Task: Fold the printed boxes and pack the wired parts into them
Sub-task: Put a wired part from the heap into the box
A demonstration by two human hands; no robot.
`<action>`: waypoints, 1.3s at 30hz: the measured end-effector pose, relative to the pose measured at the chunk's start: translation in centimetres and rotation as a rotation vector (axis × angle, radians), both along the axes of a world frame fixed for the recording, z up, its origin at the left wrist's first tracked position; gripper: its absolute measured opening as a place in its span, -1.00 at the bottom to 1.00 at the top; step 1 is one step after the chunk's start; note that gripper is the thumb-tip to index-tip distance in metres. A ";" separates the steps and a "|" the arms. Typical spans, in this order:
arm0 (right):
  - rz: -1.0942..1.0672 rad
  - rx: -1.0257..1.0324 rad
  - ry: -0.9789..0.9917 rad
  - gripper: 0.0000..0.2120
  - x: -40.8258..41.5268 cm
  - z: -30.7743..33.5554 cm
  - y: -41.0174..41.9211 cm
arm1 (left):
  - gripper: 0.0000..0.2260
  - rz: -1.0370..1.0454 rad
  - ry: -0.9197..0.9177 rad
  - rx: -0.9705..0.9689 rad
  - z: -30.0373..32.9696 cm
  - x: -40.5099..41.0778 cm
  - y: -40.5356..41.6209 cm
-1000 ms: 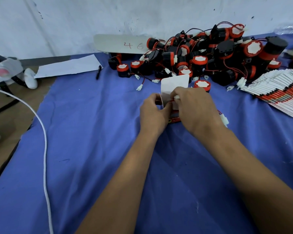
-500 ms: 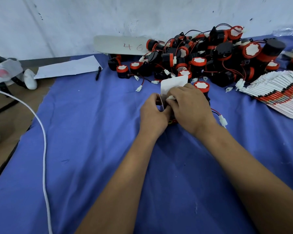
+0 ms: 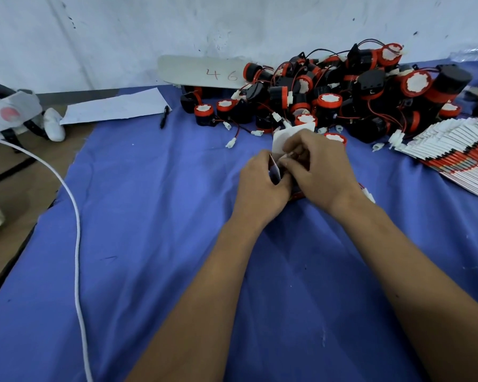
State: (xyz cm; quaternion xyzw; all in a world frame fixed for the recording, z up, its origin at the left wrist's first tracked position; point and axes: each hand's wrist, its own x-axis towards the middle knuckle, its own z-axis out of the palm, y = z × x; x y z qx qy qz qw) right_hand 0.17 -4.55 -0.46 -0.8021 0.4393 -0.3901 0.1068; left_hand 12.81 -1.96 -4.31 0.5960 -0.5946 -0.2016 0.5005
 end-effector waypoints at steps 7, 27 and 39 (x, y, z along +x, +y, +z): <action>0.022 -0.145 -0.012 -0.93 -0.6 -0.7 0.0 | -0.79 -0.201 0.065 0.085 0.5 1.2 0.3; 0.123 -0.045 0.103 -0.80 -1.0 -0.3 0.3 | -0.59 -0.336 0.202 0.171 0.8 2.5 0.9; 0.231 -0.048 0.297 -0.90 -2.1 0.1 0.1 | -0.66 -0.354 0.175 0.144 0.6 3.4 0.5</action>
